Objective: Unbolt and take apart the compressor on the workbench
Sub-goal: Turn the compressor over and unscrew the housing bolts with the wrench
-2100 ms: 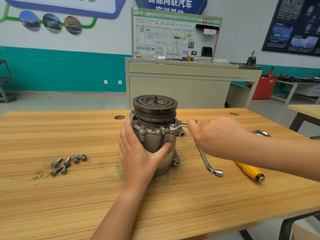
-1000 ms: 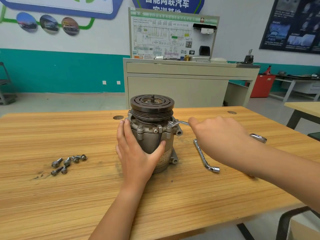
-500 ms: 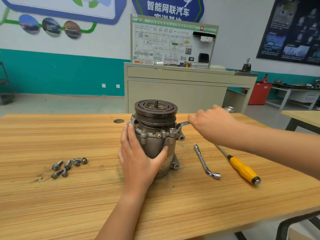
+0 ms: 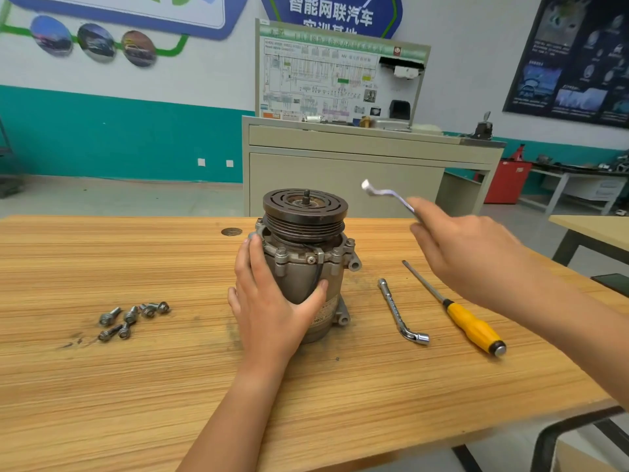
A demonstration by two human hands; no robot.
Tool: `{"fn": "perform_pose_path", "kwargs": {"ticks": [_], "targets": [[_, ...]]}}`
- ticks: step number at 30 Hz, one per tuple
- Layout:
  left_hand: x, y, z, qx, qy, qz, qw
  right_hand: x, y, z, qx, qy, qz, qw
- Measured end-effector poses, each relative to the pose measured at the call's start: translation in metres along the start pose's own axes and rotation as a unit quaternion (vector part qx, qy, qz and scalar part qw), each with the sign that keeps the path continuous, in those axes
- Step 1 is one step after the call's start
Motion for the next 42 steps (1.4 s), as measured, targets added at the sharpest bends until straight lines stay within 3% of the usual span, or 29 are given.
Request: {"fn": "perform_pose_path", "kwargs": {"ticks": [4, 9, 15, 23, 30, 37, 42], "targets": [[0.000, 0.000, -0.001, 0.003, 0.002, -0.003, 1.000, -0.004, 0.015, 0.011, -0.110, 0.099, 0.000, 0.989], [0.000, 0.002, 0.000, 0.005, -0.003, -0.008, 1.000, -0.029, 0.012, 0.015, -0.126, 0.161, -0.022, 0.979], [0.000, 0.003, -0.001, 0.001, 0.001, -0.010, 1.000, -0.060, 0.011, 0.005, -0.165, 0.286, -0.103, 0.938], [0.000, 0.004, -0.003, -0.013, 0.009, -0.010, 1.000, -0.036, 0.000, 0.015, -0.171, 0.342, -0.118, 0.917], [0.000, 0.004, -0.002, -0.012, 0.001, -0.010, 1.000, -0.051, 0.010, 0.023, -0.120, 0.385, -0.205, 0.892], [0.000, 0.004, -0.002, -0.008, 0.016, -0.013, 1.000, -0.027, -0.024, 0.032, -0.098, 0.378, -0.227, 0.892], [-0.001, 0.004, -0.002, -0.009, 0.028, -0.008, 1.000, -0.026, -0.050, 0.071, -0.091, 0.244, -0.165, 0.951]]}}
Point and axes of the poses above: each hand's wrist, its own y-axis away from the middle knuckle, its own z-axis out of the palm, x = y × z, the point moved 5 cm from there along -y, towards the middle knuckle, and after that the axes turned 15 degrees about z, right-handed, at the moved point
